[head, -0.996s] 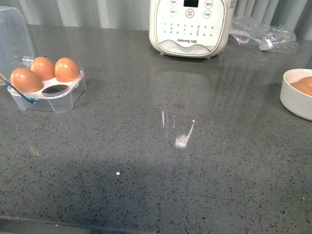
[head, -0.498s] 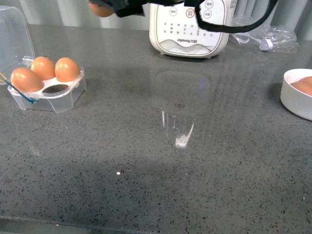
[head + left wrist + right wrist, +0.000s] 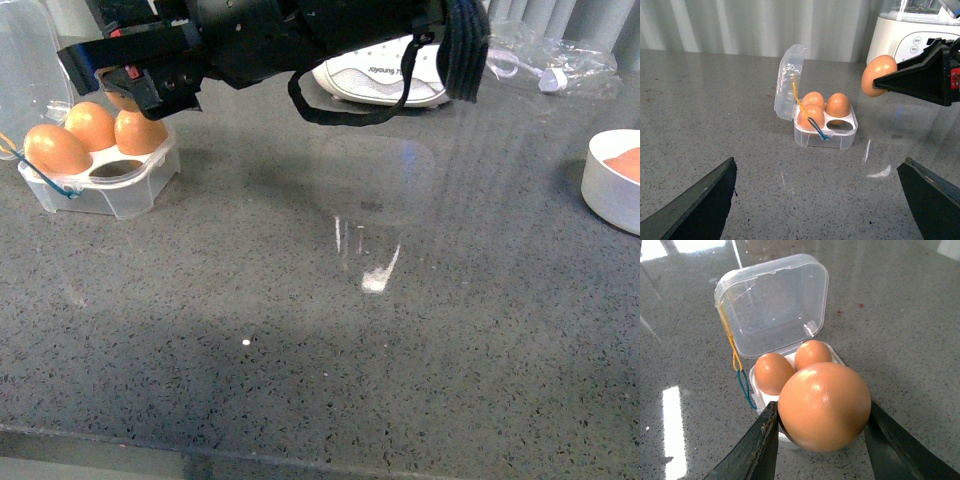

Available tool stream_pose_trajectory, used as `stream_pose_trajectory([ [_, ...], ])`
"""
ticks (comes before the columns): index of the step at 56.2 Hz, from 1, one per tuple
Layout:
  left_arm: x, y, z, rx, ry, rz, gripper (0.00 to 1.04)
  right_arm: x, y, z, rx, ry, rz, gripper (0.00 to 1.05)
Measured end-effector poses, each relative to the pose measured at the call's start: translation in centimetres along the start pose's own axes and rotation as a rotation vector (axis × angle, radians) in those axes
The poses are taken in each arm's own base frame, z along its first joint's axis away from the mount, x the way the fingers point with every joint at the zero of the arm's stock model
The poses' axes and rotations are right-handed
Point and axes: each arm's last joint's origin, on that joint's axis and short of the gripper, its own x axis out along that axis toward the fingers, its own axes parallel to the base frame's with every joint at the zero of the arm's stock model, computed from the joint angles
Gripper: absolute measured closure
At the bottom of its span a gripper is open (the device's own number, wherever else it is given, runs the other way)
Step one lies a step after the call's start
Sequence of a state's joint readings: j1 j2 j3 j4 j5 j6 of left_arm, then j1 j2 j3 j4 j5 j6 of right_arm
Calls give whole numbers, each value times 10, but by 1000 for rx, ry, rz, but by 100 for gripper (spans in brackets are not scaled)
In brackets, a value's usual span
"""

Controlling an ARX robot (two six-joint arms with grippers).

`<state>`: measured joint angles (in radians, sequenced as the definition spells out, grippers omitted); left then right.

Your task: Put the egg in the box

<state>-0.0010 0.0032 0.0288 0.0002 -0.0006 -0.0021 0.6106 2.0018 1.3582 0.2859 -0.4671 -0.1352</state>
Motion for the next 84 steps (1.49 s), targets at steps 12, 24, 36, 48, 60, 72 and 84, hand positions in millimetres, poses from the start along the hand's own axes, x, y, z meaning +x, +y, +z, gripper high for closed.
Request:
stream_pose_trajectory([
  [12, 0, 0, 0, 0, 0, 0, 7, 13, 4, -3, -2, 11, 25, 63],
  [24, 0, 0, 0, 0, 0, 0, 7, 29, 4, -2, -12, 23, 34, 63],
  [36, 0, 0, 0, 0, 0, 0, 7, 37, 6, -5, -18, 40, 42, 63],
  [48, 0, 0, 0, 0, 0, 0, 7, 41, 7, -11, -18, 61, 42, 63],
  [60, 0, 0, 0, 0, 0, 0, 7, 45, 6, -15, -20, 75, 40, 63],
  [72, 0, 0, 0, 0, 0, 0, 7, 46, 8, -15, -25, 74, 47, 35],
  [84, 0, 0, 0, 0, 0, 0, 7, 30, 6, -2, -25, 32, 29, 6],
])
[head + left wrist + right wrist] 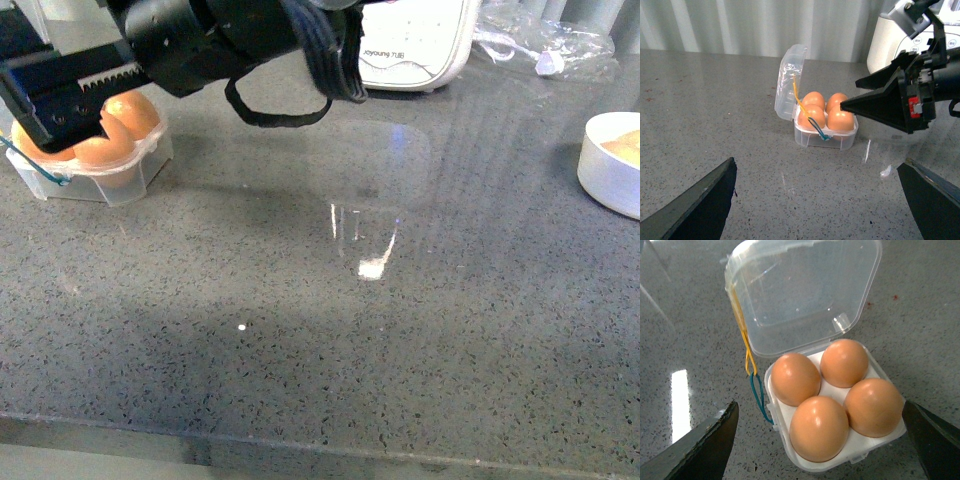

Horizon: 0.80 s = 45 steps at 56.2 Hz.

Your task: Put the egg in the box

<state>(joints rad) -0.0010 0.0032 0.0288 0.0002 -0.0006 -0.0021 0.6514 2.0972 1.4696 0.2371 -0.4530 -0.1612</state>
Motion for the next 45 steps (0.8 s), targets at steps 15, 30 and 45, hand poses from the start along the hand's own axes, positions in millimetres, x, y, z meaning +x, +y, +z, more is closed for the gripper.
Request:
stream_pose_trajectory([
  [15, 0, 0, 0, 0, 0, 0, 7, -51, -12, 16, 32, -99, -90, 7],
  [30, 0, 0, 0, 0, 0, 0, 7, -149, -43, -9, 174, -178, -472, 7],
  [45, 0, 0, 0, 0, 0, 0, 7, -246, -45, -53, 251, -187, -821, 7],
])
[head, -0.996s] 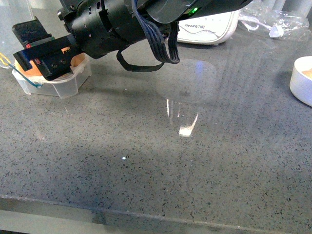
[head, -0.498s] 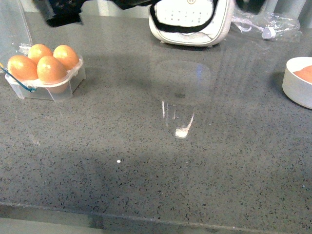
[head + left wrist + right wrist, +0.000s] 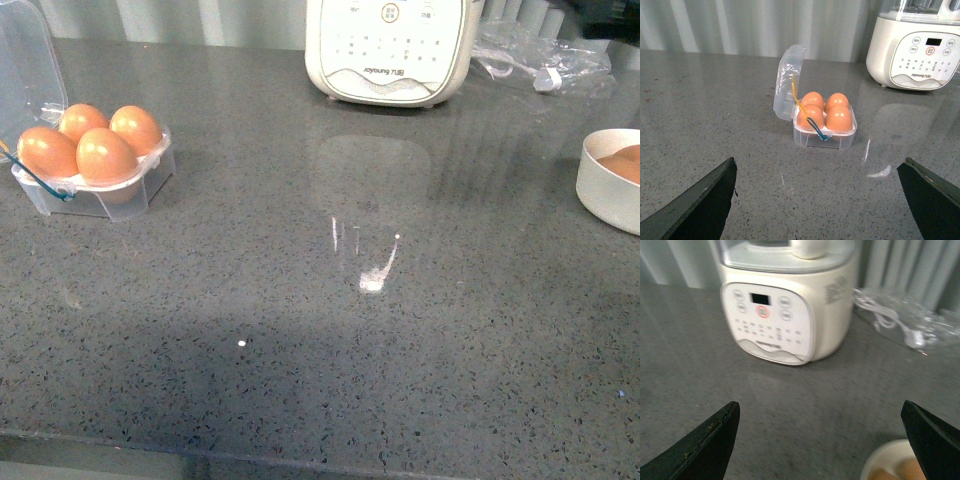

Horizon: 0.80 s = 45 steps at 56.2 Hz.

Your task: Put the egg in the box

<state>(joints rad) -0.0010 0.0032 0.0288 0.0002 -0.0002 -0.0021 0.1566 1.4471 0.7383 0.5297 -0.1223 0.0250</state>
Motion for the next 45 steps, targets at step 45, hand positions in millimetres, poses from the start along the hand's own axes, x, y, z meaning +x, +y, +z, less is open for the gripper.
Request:
stream_pose_trajectory([
  [45, 0, 0, 0, 0, 0, 0, 7, -113, -49, -29, -32, -177, -280, 44],
])
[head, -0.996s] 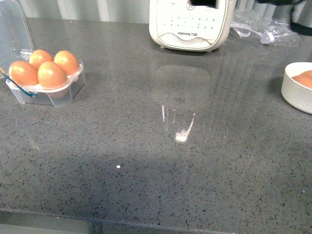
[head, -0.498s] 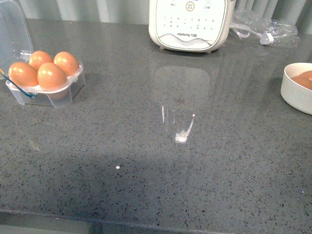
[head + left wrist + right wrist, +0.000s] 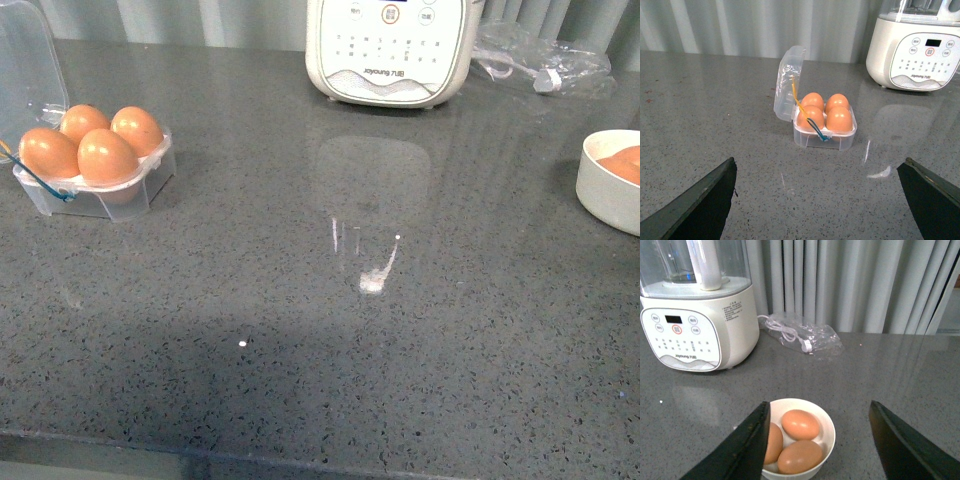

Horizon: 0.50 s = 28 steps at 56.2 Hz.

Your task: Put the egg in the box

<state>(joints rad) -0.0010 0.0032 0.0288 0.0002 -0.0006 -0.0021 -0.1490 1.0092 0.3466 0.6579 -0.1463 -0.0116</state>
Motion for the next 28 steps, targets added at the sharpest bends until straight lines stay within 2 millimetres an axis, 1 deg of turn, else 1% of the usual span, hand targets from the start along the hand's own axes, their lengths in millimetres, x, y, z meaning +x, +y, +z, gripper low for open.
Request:
stream_pose_trajectory([
  [2, 0, 0, 0, 0, 0, 0, 7, -6, 3, -5, 0, 1, -5, 52],
  [10, 0, 0, 0, 0, 0, 0, 7, -24, 10, -21, 1, 7, -2, 81],
  [11, 0, 0, 0, 0, 0, 0, 7, -27, 11, -22, 1, 5, -1, 86],
  [14, 0, 0, 0, 0, 0, 0, 7, -32, 13, -26, 1, 3, -2, 97],
  [16, 0, 0, 0, 0, 0, 0, 7, -35, 14, -28, -1, 3, -2, 102],
  [21, 0, 0, 0, 0, 0, 0, 7, -41, 20, -32, 1, 6, -24, 102],
  [28, 0, 0, 0, 0, 0, 0, 7, -49, 26, -37, 0, 5, 2, 102],
])
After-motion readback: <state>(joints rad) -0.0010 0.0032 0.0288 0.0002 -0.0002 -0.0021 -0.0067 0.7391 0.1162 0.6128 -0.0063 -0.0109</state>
